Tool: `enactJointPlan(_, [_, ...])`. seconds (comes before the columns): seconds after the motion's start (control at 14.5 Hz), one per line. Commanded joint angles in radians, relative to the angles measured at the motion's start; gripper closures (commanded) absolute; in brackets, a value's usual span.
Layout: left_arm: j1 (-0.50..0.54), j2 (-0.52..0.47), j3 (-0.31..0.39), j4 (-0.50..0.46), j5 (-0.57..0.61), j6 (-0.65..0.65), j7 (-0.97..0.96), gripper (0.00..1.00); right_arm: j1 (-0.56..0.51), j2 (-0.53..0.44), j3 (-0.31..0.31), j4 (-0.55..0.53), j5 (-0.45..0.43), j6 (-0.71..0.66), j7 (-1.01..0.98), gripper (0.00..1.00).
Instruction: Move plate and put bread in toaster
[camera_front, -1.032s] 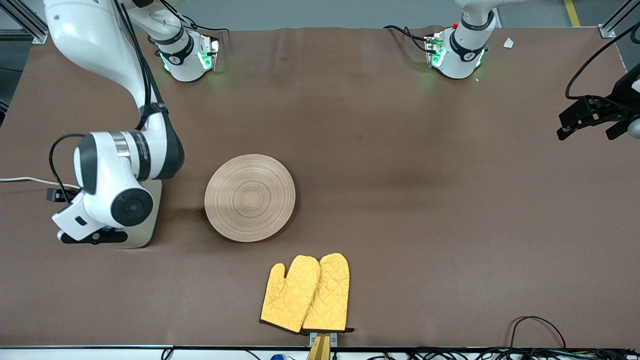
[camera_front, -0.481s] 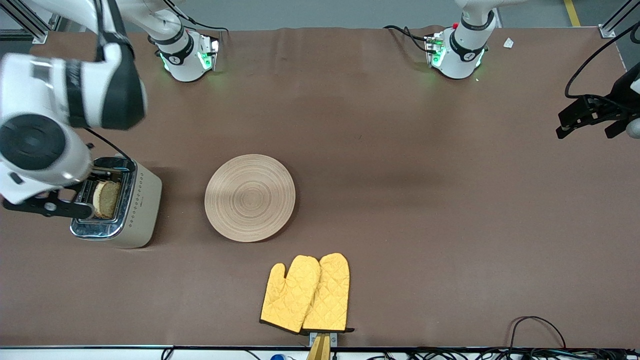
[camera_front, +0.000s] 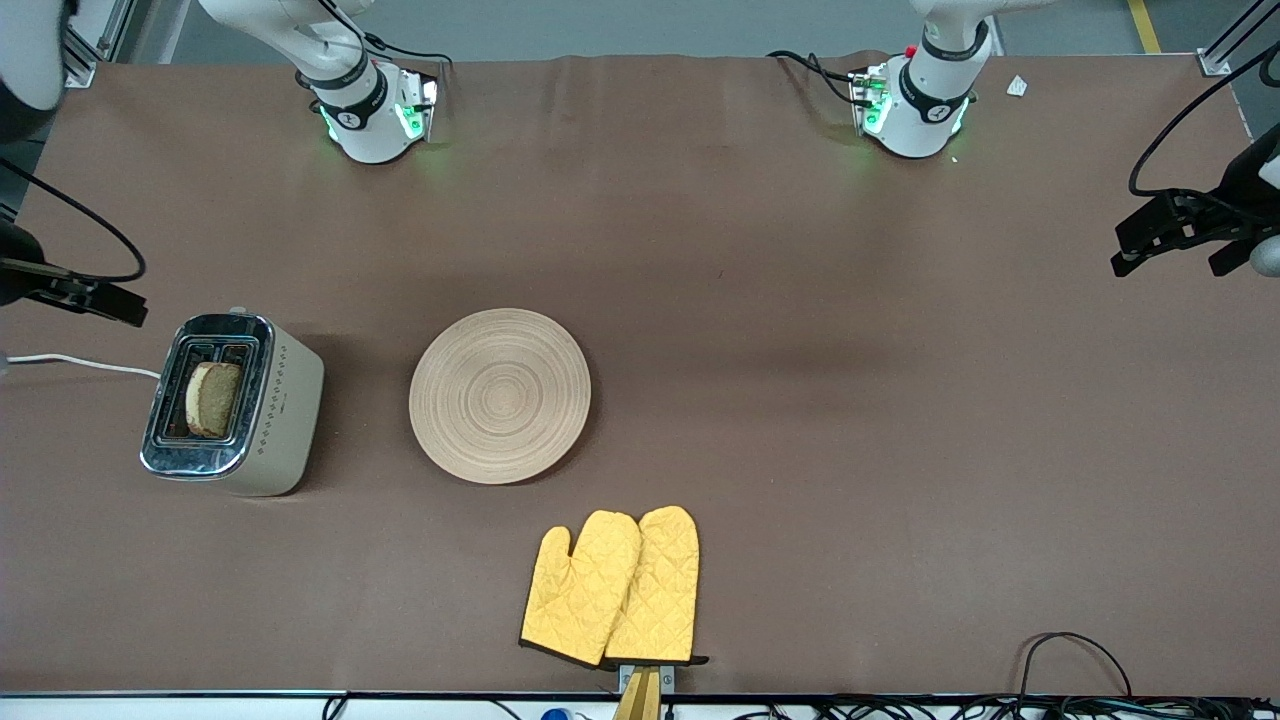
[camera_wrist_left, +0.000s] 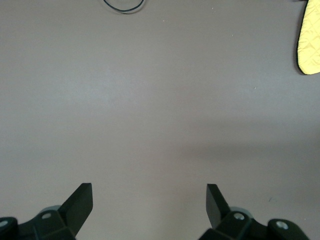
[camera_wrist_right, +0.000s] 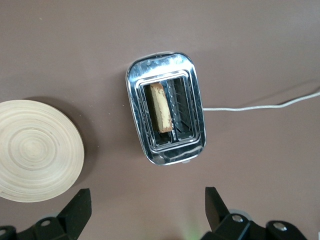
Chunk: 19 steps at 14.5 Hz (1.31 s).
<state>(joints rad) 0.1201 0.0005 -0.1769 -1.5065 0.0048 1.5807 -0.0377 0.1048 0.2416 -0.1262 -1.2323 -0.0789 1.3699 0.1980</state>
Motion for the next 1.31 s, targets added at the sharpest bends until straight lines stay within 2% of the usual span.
enactJointPlan(0.0, [0.001,0.004,-0.003,0.017,0.018,-0.019,0.001,0.00,-0.010,-0.139,0.016,-0.223,0.033,0.128,-0.044,0.00])
enactJointPlan(0.14, [0.001,0.004,-0.003,0.017,0.018,-0.019,0.001,0.00,-0.043,-0.150,0.013,-0.243,0.073,0.135,-0.074,0.00])
enactJointPlan(0.41, [0.001,0.004,-0.003,0.017,0.018,-0.019,-0.001,0.00,-0.079,-0.150,0.013,-0.259,0.073,0.136,-0.123,0.00])
enactJointPlan(0.62, [-0.002,0.003,-0.003,0.017,0.018,-0.019,-0.001,0.00,-0.128,-0.145,0.019,-0.256,0.070,0.182,-0.254,0.00])
enactJointPlan(0.83, [0.000,0.004,-0.003,0.017,0.018,-0.019,-0.002,0.00,-0.206,-0.143,0.091,-0.253,0.067,0.190,-0.264,0.00])
enactJointPlan(1.24, [0.004,0.004,-0.001,0.017,0.017,-0.021,-0.001,0.00,-0.177,-0.145,0.088,-0.248,0.061,0.184,-0.267,0.00])
